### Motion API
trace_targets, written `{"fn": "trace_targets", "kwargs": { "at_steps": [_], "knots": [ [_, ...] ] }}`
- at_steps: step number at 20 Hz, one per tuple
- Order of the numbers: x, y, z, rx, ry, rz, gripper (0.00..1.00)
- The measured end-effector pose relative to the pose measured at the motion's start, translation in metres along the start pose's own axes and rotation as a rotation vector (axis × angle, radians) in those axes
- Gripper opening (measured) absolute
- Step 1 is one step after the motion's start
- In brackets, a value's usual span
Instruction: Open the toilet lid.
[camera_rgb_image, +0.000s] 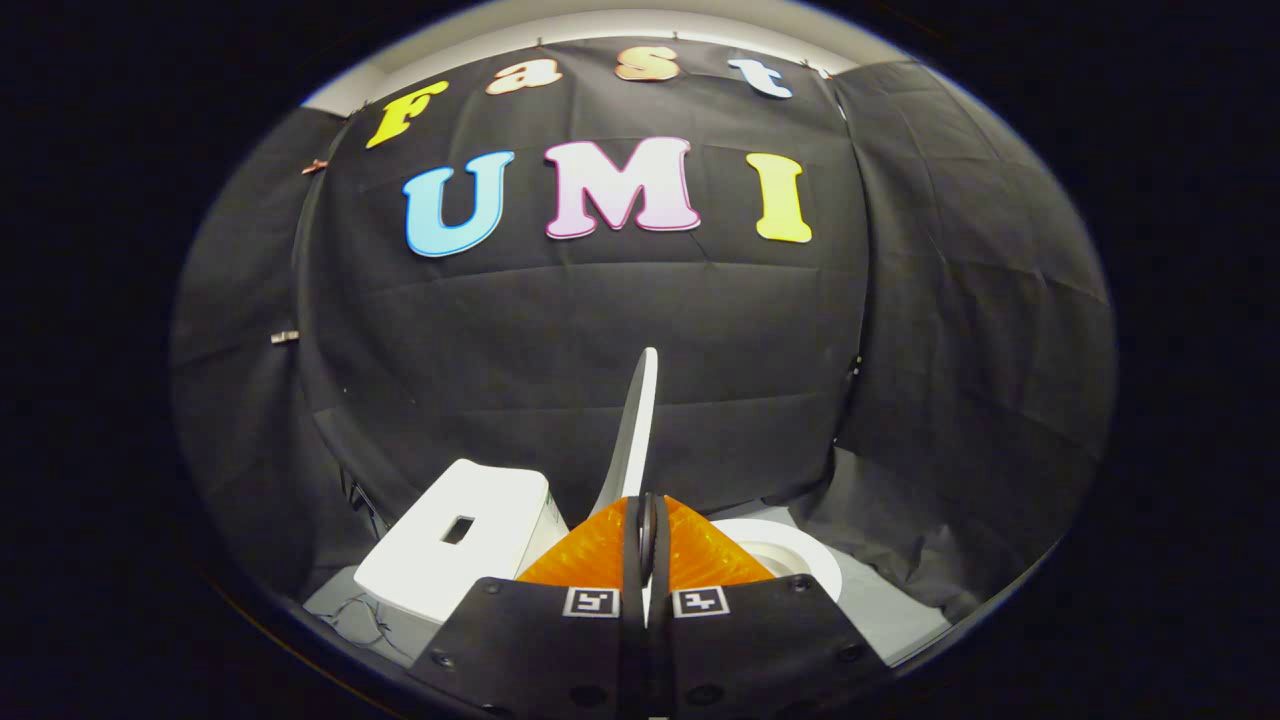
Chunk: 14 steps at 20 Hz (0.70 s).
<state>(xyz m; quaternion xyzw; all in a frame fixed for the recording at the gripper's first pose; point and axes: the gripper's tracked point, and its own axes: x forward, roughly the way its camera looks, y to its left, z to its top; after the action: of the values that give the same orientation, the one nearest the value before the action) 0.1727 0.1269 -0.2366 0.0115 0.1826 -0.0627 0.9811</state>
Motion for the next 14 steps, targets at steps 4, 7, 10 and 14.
{"fn": "trace_targets", "kwargs": {
  "at_steps": [4,7,10,14],
  "knots": [
    [-0.006,0.041,0.004,-0.062,-0.023,0.019,0.05],
    [-0.008,0.065,0.005,-0.113,-0.037,0.02,0.05],
    [-0.011,0.092,0.004,-0.133,-0.044,0.042,0.05],
    [-0.015,0.124,0.0,-0.169,-0.047,0.081,0.05]
  ]
}}
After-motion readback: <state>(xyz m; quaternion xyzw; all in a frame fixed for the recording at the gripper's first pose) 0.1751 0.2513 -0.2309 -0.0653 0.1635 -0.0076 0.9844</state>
